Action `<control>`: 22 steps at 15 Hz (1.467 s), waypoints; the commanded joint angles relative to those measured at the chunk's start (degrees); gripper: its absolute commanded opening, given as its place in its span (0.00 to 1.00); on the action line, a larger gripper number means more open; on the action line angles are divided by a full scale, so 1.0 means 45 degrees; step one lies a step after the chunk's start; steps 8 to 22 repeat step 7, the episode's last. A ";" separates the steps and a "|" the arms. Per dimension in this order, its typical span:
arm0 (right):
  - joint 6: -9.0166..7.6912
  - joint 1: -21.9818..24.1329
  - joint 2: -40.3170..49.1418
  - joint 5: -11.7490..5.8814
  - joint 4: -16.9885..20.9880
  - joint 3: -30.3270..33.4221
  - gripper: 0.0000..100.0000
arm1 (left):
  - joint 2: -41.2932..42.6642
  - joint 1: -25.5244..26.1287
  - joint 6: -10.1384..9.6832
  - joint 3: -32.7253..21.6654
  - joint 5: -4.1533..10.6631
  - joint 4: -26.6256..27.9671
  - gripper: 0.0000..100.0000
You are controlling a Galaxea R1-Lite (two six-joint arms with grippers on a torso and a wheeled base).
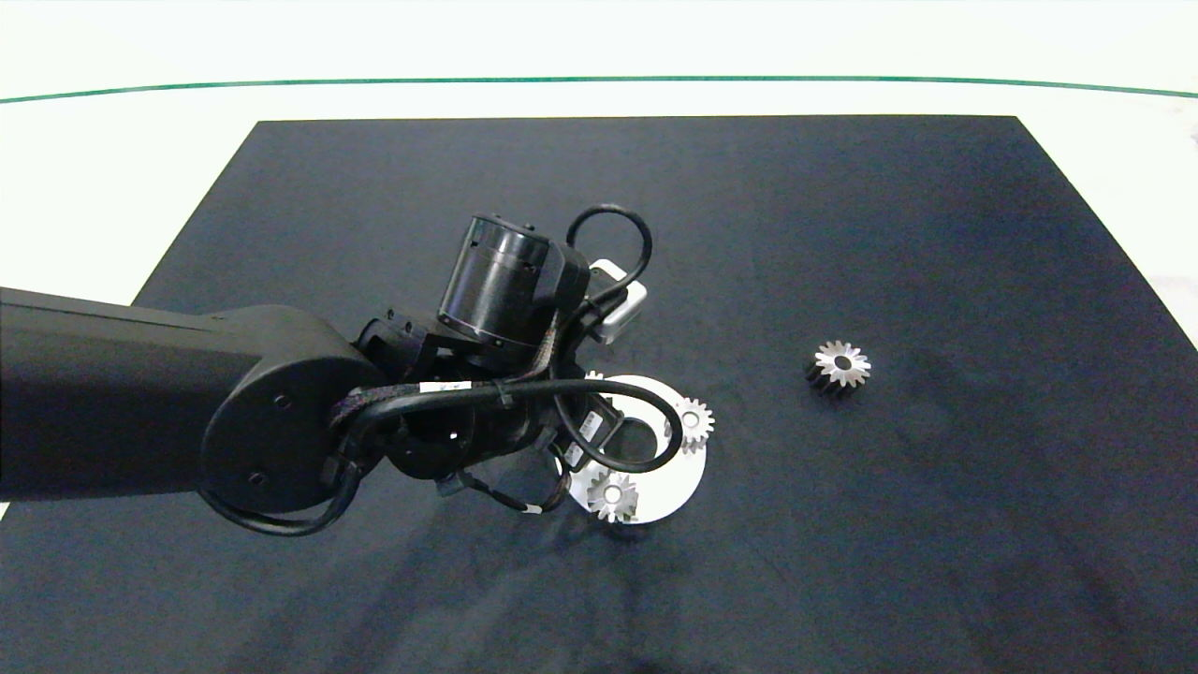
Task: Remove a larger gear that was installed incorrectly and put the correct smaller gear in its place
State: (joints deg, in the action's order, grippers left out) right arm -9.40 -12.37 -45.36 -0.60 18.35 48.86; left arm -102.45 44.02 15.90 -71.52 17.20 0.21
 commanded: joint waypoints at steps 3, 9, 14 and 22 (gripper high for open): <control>-0.0021 -0.0004 0.0002 0.0016 0.0024 -0.0057 1.00 | -0.0007 0.0003 0.0042 0.0034 0.0025 -0.0027 1.00; -0.0021 -0.0004 0.0022 -0.0004 0.0024 -0.0096 1.00 | 0.0384 -0.0056 0.0022 -0.0024 0.0025 -0.0007 1.00; -0.0021 -0.0004 0.0022 -0.0004 0.0024 -0.0096 1.00 | 0.0384 -0.0056 0.0022 -0.0024 0.0025 -0.0007 1.00; -0.0021 -0.0004 0.0022 -0.0004 0.0024 -0.0096 1.00 | 0.0384 -0.0056 0.0022 -0.0024 0.0025 -0.0007 1.00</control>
